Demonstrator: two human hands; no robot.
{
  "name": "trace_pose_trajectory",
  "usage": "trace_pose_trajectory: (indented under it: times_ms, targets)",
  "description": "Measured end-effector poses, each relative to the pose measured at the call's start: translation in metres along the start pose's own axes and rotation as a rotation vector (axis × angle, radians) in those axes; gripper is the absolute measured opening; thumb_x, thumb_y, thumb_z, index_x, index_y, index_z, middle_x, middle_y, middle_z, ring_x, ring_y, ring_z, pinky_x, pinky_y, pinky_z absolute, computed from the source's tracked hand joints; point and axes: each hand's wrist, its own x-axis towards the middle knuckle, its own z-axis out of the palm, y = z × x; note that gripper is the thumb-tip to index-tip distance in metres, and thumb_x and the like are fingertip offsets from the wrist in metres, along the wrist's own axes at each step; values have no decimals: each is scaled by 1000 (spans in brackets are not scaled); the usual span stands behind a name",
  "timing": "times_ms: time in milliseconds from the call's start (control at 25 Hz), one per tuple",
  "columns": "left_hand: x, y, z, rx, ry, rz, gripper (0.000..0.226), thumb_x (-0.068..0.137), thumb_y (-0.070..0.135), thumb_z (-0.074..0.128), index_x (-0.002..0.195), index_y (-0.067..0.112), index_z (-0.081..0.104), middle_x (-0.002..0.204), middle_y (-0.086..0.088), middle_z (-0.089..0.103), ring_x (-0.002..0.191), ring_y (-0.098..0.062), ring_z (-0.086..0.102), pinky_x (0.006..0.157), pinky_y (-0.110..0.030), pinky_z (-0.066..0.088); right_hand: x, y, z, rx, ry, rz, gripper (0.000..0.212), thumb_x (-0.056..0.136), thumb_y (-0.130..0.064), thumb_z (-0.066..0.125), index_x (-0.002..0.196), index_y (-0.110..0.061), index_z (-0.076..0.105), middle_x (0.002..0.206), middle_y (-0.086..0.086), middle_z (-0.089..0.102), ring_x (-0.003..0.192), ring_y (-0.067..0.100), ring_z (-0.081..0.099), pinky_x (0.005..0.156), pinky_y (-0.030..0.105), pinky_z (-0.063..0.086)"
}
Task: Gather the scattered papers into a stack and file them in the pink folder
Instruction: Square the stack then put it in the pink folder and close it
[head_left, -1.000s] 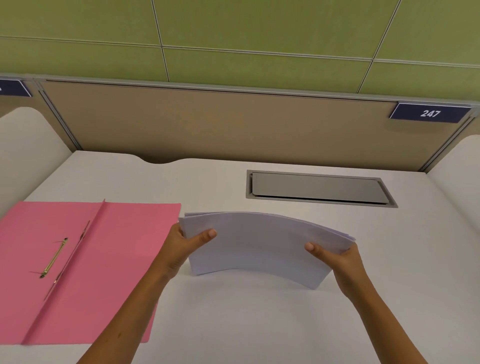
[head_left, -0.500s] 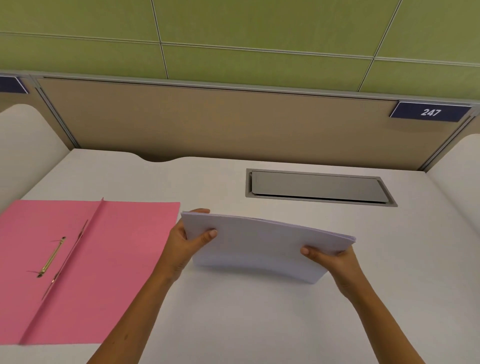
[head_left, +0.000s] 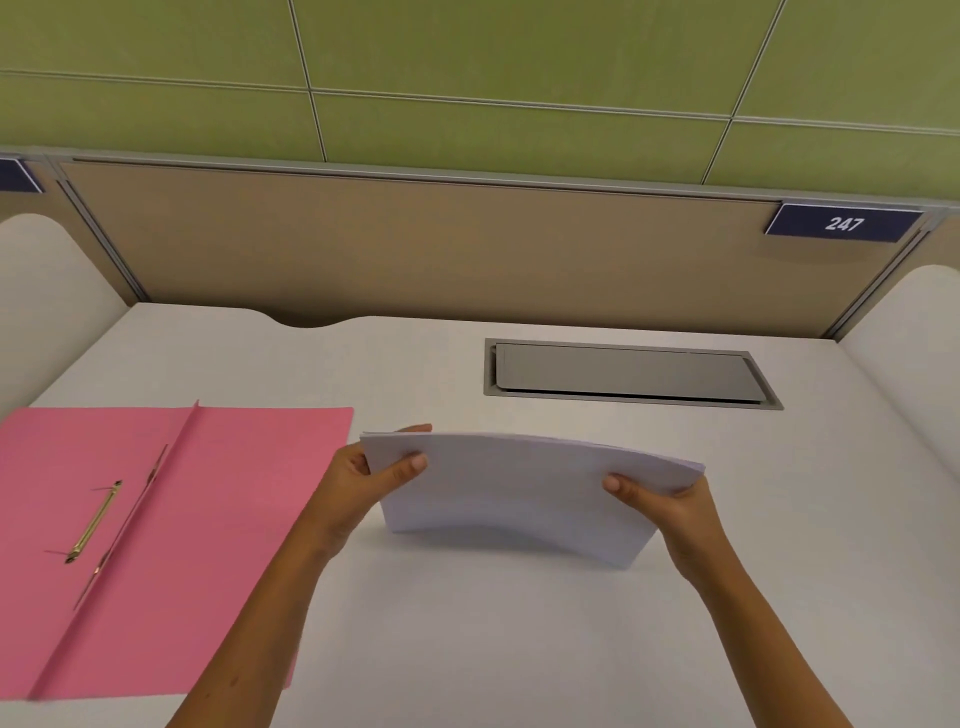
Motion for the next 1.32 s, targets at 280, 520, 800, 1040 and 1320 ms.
trace_pose_trajectory:
  times_ms: [280,520,800,1040,1320]
  targets:
    - [10,8,17,73,-16,-102,56,50,49,82,100,28,70,98,1,76,95,-21,71,78,-33,58,7,3,12,27,51,57,40,56,-24,90,91,-19,70,85,0,76,79,23,71,62,31,56]
    - [6,5,10,-82,23,-41,70,43,61,84,108,38,70,109,7,72,96,-16,67,74,-27,56,7,7,4,29,34,24,35,60,-19,79,93,-22,71,85,-1,75,81,19,69,63,27,56]
    - [8,2,20,40,124,-115,36,54,54,81,86,39,73,89,12,76,87,-10,71,78,-35,56,13,18,10,14,61,68,59,50,-34,89,102,-14,69,96,8,74,92,32,69,68,35,57]
    - [12,61,13,357,60,-93,19,70,42,72,85,30,69,94,2,73,89,-20,69,83,-40,52,27,-33,-5,-370,78,-158,75,70,-23,82,134,-29,45,119,-8,61,110,10,57,90,24,43]
    - [18,139,27,783,-326,-21,14,83,27,72,93,17,73,89,1,74,78,-13,67,69,-23,50,25,-90,41,-754,-571,-110,57,65,-45,82,118,-37,61,111,-14,69,103,6,64,92,33,53]
